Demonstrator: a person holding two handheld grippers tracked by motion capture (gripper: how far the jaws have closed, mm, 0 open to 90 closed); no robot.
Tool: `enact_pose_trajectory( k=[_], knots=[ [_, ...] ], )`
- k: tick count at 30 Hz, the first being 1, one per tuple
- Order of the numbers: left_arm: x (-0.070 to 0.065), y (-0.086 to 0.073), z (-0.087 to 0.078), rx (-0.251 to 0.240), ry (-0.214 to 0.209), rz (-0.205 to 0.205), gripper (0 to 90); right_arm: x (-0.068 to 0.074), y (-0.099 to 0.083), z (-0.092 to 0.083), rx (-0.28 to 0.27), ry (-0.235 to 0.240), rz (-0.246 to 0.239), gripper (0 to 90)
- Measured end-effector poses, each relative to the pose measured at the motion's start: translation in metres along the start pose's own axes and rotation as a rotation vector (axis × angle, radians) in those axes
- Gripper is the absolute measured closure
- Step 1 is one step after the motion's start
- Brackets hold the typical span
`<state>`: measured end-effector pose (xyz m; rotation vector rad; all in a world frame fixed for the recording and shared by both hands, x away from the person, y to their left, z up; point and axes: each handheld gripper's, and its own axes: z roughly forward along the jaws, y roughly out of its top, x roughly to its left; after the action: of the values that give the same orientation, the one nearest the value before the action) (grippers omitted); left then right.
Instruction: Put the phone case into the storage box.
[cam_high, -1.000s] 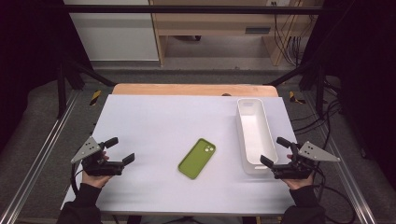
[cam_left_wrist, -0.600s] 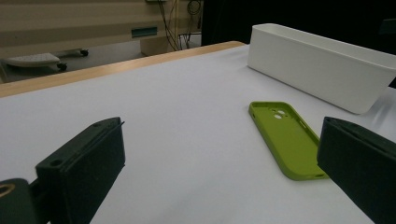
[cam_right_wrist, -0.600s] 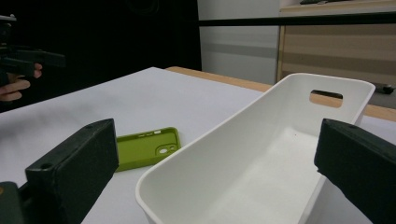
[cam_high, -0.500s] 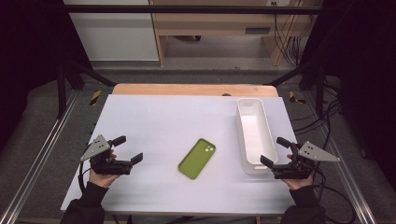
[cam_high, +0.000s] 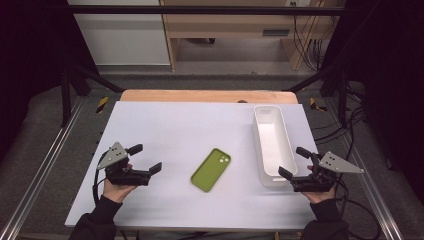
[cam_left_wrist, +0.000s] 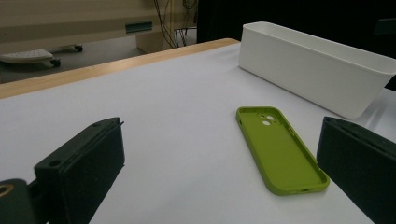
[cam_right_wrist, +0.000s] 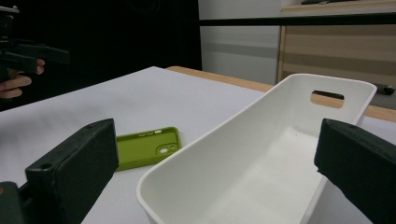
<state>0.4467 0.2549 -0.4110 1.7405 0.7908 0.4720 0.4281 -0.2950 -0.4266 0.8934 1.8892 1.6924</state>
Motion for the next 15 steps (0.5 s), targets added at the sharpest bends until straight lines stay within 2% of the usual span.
enact_pose_trajectory(
  k=[15],
  knots=[
    [-0.015,0.008,0.011,0.020,-0.005,-0.002,0.6,0.000,0.000,0.001,0.006,-0.001,-0.004,0.1]
  ],
)
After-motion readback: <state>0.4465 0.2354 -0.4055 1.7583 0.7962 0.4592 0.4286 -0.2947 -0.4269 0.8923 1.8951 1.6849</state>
